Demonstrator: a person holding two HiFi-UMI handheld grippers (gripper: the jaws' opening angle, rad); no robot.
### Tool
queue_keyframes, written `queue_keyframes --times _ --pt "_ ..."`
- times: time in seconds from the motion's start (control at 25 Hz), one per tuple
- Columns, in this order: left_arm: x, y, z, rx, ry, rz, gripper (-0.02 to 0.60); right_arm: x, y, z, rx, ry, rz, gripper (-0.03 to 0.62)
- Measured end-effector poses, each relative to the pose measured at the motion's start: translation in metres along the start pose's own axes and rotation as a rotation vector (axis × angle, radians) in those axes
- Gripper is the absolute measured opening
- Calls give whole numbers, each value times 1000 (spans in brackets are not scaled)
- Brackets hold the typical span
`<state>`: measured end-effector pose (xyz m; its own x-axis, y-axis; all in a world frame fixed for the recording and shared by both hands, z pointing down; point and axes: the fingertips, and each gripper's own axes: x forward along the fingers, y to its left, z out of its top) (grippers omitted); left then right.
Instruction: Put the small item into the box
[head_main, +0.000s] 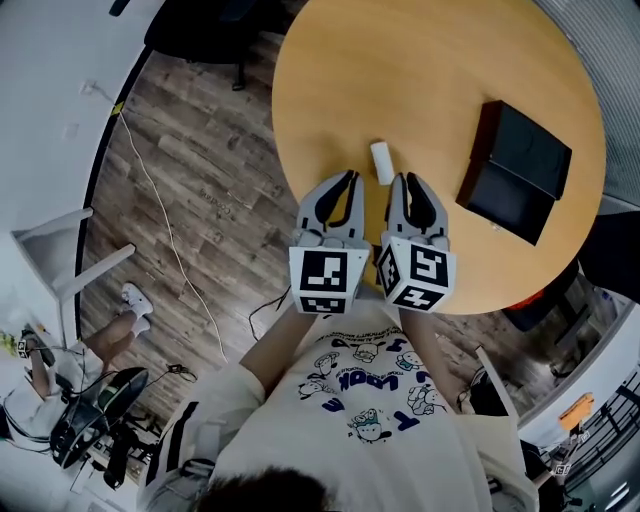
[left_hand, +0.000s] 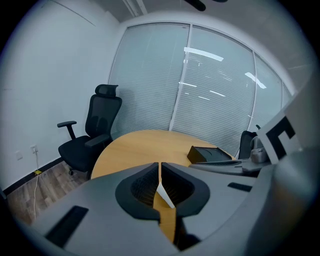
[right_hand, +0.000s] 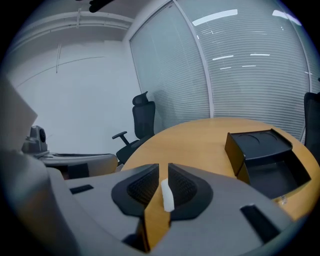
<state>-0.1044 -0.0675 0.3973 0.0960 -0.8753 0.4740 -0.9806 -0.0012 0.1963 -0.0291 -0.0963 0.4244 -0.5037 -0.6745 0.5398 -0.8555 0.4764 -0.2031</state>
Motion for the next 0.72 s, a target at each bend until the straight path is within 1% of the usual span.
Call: queue_keyframes --times 0.04,0.16,0.44,0.72 --pt "2 2 -3 -4 9 -3 28 3 1 -3 0 12 1 55" --pt "7 9 -8 -14 31 -12 28 13 5 -11 3 45 4 104" --pt "24 18 -22 -29 75 -26 28 33 -4 -29 7 100 -29 124" --pt "38 29 -39 -44 124 -29 28 52 -6 -49 9 169 -33 147"
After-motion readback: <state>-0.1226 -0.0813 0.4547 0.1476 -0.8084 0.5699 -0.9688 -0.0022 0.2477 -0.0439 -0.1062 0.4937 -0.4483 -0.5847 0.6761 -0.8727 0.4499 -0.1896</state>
